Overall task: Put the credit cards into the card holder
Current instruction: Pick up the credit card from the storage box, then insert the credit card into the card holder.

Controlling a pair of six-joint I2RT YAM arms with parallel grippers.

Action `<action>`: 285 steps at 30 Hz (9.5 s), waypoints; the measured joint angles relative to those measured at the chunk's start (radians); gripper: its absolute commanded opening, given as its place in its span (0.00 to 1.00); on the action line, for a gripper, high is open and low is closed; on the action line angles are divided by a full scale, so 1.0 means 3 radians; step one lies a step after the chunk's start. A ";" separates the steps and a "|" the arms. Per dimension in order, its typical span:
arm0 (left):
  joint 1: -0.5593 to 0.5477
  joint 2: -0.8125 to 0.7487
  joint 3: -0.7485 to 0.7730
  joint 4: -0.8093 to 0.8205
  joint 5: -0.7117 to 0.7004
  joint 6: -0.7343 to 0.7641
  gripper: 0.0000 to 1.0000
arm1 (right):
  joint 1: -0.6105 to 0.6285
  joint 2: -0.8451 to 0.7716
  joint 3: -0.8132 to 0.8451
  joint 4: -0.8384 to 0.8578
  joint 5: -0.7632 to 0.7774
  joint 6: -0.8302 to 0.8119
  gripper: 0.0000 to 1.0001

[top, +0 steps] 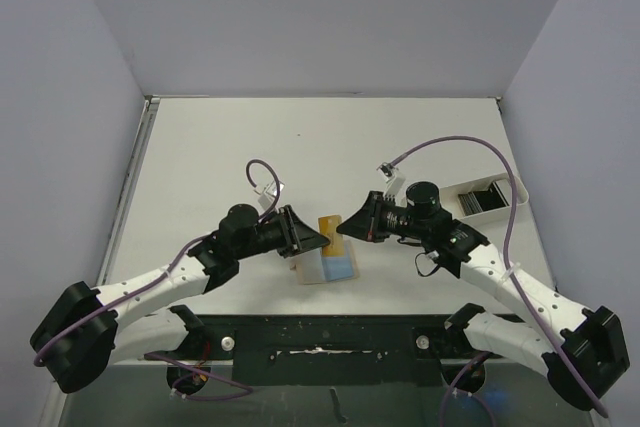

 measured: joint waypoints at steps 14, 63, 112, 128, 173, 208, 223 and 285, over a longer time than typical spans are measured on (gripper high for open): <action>0.0004 -0.0104 -0.0100 0.0155 0.0088 -0.0008 0.00 | -0.0042 -0.0131 -0.0221 0.0472 -0.0172 0.0320 0.06; 0.0010 -0.0383 -0.0271 0.0683 0.0434 -0.0001 0.00 | -0.0720 -0.0478 -0.0594 0.1171 -0.1383 0.0977 0.11; 0.0029 -0.0393 -0.0271 0.0676 0.0426 -0.0011 0.27 | -0.0125 -0.0511 -0.0738 0.1214 -0.0768 0.0973 0.07; 0.0072 -0.0149 -0.0292 0.0814 0.0567 -0.0084 0.32 | -0.0128 -0.0421 -0.0738 0.1336 -0.0744 0.1040 0.11; 0.0195 0.0200 -0.0254 -0.0407 0.0092 0.0343 0.00 | -0.0403 0.0075 -0.0090 -0.0685 0.0189 -0.0036 0.01; 0.0201 0.0565 -0.0500 -0.0075 0.0008 0.0156 0.00 | -0.0264 0.0992 -0.0495 -0.0067 0.0332 -0.0149 0.00; 0.0201 0.0841 -0.0582 0.0254 0.0050 0.0053 0.00 | -0.0254 0.0992 -0.0538 -0.0015 0.0329 -0.0148 0.00; 0.0132 0.1256 -0.0421 0.0443 -0.0069 0.0010 0.00 | 0.0053 0.1133 0.0108 -0.1162 0.1025 -0.0286 0.00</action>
